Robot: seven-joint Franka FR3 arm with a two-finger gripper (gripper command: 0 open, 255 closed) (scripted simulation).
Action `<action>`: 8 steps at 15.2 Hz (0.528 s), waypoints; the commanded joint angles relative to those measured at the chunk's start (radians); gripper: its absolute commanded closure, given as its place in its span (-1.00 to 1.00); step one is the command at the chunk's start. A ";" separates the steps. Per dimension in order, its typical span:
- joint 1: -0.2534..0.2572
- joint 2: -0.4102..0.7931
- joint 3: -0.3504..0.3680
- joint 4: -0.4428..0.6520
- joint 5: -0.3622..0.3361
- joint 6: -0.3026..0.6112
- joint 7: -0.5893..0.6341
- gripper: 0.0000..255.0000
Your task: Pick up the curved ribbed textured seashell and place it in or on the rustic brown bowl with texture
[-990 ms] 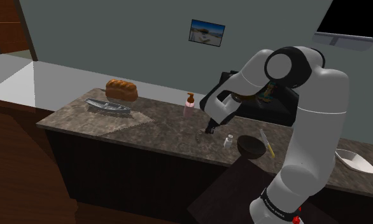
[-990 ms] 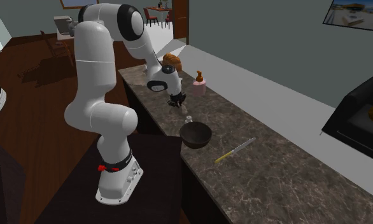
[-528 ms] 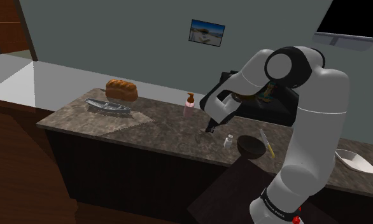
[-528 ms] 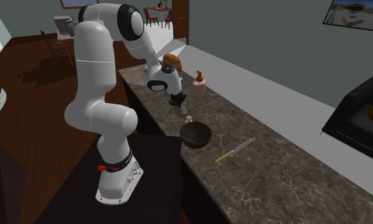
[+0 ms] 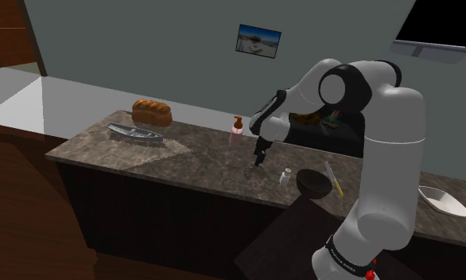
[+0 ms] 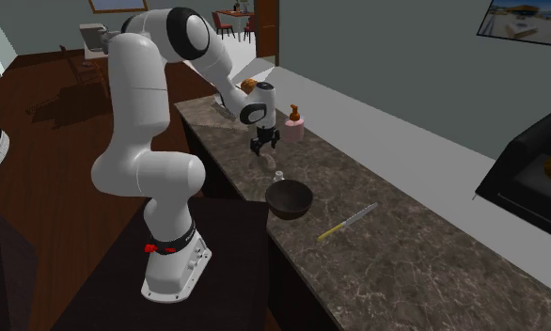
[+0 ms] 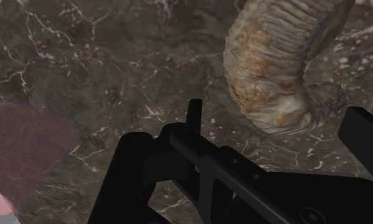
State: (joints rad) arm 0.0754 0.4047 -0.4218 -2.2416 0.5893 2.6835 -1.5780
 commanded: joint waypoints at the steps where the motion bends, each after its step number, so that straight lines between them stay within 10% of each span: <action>1: 0.003 0.028 0.002 0.012 -0.009 -0.003 0.003 -1.00; 8: -0.021 0.075 0.036 0.031 0.033 0.024 -0.027 -1.00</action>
State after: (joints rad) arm 0.0548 0.4789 -0.3867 -2.2107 0.6212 2.7062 -1.6041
